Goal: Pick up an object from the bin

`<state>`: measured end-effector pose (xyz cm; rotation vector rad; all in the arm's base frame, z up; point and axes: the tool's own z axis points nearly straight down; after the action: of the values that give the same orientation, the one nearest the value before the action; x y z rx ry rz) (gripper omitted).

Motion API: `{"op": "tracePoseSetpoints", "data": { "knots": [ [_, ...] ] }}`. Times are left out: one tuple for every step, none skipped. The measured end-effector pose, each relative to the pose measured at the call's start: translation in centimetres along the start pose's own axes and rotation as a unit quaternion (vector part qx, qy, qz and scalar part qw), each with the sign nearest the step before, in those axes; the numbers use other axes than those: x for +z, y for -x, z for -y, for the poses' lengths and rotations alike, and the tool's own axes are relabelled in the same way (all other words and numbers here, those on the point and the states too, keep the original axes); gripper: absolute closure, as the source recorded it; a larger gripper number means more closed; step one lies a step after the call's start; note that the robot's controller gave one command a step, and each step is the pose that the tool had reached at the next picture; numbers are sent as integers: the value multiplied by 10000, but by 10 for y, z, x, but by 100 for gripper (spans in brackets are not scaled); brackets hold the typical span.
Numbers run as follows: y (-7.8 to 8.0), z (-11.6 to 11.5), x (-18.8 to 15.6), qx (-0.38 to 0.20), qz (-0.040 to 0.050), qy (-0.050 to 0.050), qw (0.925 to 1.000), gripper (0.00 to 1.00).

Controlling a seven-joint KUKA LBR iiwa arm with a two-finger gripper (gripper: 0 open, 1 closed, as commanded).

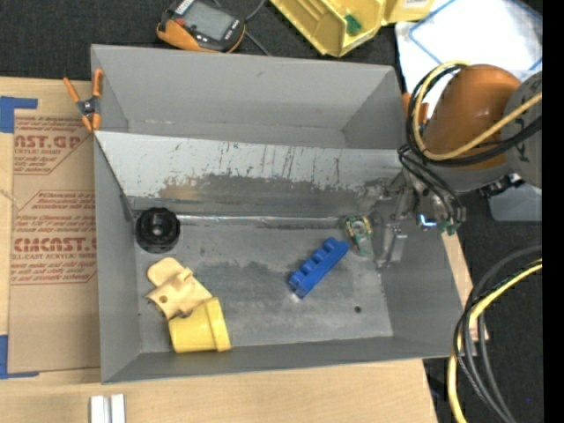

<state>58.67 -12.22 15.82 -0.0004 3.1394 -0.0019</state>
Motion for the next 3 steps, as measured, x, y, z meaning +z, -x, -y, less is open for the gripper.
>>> {"op": "tracePoseSetpoints", "data": {
  "knots": [
    [0,0,0,0,0,0,10000,0],
    [0,-27,71,-197,-24,7,9998,0],
    [-19,-20,75,-405,51,-21,9992,0]
  ]
}}
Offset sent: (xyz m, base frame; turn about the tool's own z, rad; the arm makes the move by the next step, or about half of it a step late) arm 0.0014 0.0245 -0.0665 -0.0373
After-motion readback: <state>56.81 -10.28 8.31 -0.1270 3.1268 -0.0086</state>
